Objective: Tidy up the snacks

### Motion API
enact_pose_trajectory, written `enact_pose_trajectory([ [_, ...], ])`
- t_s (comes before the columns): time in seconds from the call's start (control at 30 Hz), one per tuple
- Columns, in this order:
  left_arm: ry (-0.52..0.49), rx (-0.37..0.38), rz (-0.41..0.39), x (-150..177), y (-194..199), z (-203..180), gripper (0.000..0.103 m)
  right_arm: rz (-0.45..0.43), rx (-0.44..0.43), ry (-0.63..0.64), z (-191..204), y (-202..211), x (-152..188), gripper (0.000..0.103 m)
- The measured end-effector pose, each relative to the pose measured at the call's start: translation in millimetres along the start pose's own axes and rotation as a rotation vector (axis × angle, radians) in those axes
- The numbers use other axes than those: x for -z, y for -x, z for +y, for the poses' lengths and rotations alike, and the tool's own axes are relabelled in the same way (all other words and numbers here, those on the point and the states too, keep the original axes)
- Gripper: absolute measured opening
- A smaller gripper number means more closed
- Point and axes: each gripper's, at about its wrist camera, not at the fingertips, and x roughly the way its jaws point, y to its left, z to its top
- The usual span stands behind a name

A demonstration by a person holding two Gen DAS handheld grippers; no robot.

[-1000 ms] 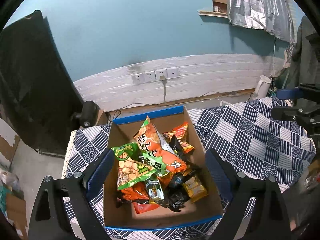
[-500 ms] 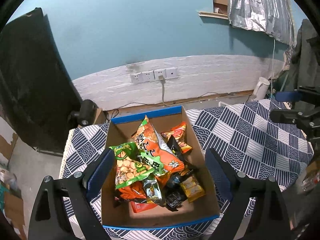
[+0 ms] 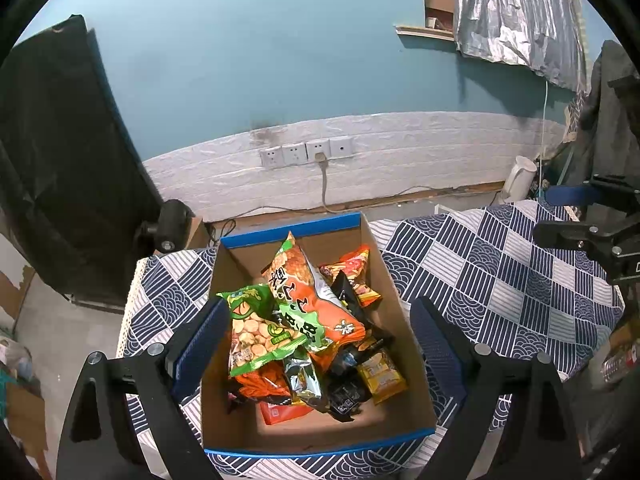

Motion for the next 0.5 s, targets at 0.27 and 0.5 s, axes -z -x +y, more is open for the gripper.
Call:
enact_pose_trajectory([
  [0.27, 0.007, -0.002, -0.003, -0.8, 1.4, 1.2, 0.093, 0.000, 0.000, 0.000, -0.1, -0.3, -0.1, 0.073],
  [0.5, 0.000, -0.022, 0.003, -0.6, 2.0, -0.5, 0.093, -0.002, 0.004, -0.002, -0.2, 0.2, -0.4, 0.073],
])
